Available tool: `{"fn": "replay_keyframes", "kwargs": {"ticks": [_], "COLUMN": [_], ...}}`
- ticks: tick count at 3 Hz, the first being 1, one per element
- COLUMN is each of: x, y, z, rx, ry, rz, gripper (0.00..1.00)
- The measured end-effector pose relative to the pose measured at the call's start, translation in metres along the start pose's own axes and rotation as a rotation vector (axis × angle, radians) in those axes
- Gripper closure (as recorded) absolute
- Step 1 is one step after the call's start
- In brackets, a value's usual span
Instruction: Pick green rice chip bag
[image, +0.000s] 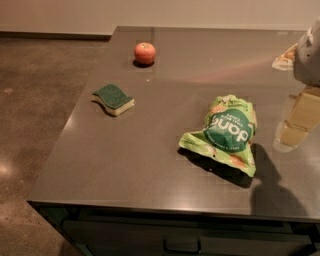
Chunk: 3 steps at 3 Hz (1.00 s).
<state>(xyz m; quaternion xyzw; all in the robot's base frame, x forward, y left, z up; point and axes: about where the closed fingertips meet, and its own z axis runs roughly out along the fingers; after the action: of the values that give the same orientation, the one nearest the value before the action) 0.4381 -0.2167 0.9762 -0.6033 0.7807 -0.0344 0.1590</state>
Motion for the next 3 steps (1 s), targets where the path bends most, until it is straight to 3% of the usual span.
{"fn": "replay_keyframes", "kwargs": {"ticks": [2,3], "x": [-0.005,-0.018], "y": [0.0,-0.006], "z": [-0.001,0.009], "rx": [-0.006,-0.001], "ry": [-0.01,-0.048], "rz": [-0.034,-0.122], "gripper": [0.0,0.0]}}
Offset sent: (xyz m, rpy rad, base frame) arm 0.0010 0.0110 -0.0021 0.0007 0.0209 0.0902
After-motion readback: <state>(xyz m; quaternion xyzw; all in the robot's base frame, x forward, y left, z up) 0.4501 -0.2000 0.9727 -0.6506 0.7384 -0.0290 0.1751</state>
